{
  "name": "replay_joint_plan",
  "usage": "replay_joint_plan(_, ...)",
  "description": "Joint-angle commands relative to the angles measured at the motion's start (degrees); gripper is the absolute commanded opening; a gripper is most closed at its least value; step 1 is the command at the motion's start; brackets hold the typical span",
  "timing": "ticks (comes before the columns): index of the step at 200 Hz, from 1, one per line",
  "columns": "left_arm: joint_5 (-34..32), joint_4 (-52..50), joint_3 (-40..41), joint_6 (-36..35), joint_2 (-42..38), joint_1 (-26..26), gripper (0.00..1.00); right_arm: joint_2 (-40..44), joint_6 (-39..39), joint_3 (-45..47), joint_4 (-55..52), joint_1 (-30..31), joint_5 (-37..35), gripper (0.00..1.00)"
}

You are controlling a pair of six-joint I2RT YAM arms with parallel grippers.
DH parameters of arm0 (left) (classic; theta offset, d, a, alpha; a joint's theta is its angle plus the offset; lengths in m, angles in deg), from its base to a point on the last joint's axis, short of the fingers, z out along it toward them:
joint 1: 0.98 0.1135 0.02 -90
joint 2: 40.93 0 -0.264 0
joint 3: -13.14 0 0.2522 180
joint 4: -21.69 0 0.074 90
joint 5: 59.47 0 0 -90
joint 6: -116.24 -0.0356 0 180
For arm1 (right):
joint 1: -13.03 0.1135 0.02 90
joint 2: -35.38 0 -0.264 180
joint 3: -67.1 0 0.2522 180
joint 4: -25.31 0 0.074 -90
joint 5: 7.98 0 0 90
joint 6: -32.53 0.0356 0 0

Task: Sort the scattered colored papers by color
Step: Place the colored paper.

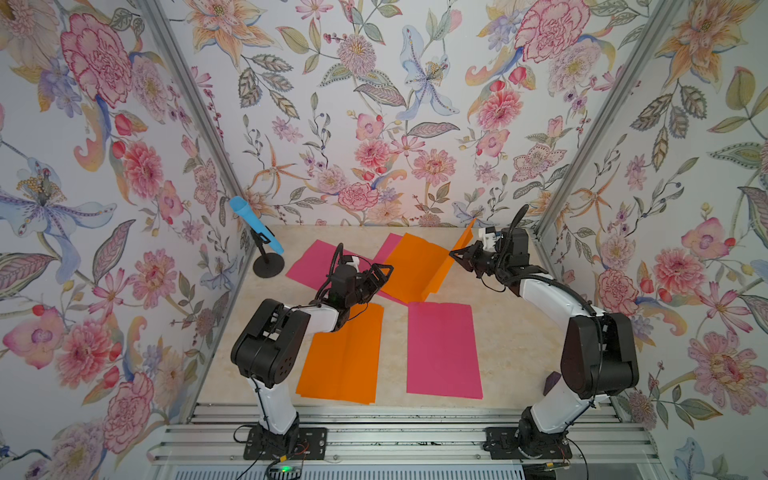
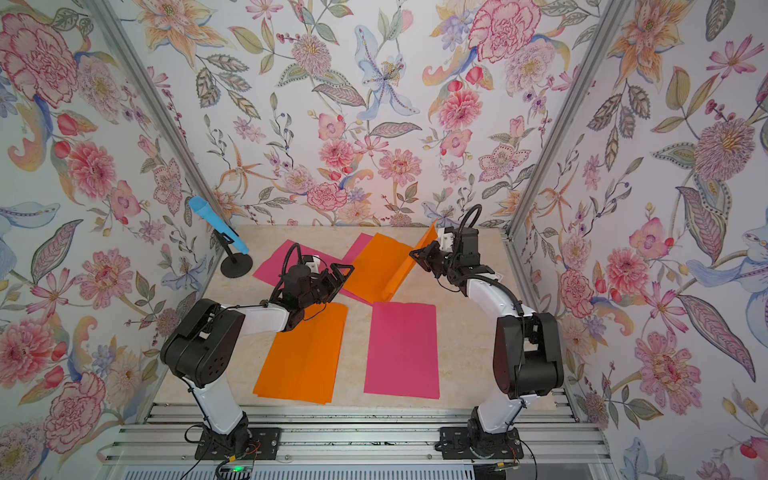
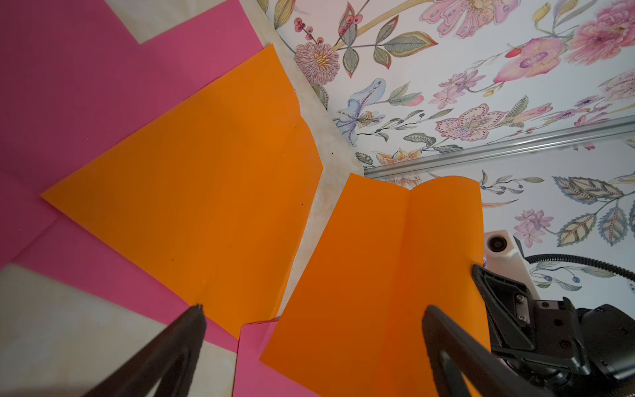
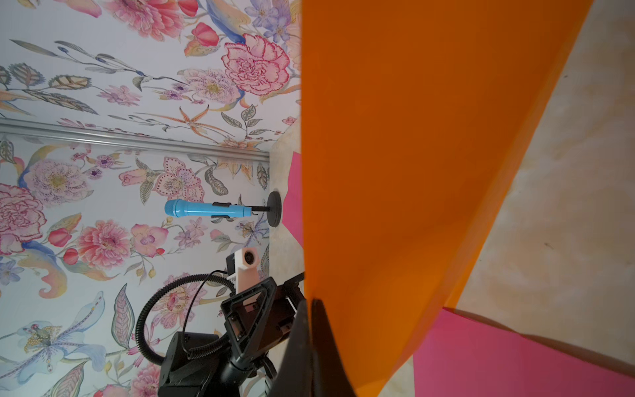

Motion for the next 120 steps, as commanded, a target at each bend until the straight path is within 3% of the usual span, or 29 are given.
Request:
replay_joint_plan(1, -5.1, -11.3, -0.8, -12.6, -6.6, 0.5, 1.0, 0.9, -7.2, -3.6, -11.3, 2.9, -0.9, 0.0)
replay_joint_plan(29, -10.9, -22.6, -0.6, -20.8, -14.7, 1.4, 1.0, -0.3, -9.2, -8.7, -15.9, 7.7, -0.9, 0.0)
replay_joint_plan(66, -17.7, -29.8, 3.6, -24.8, -25.0, 3.2, 1.0, -2.4, -8.9, -14.8, -18.1, 14.5, -1.5, 0.0)
replay_joint_plan(120, -17.6, -32.9, 9.5, -24.6, -34.2, 9.8, 1.0, -6.4, -7.0, -23.1, -17.7, 26.5, -3.7, 0.0)
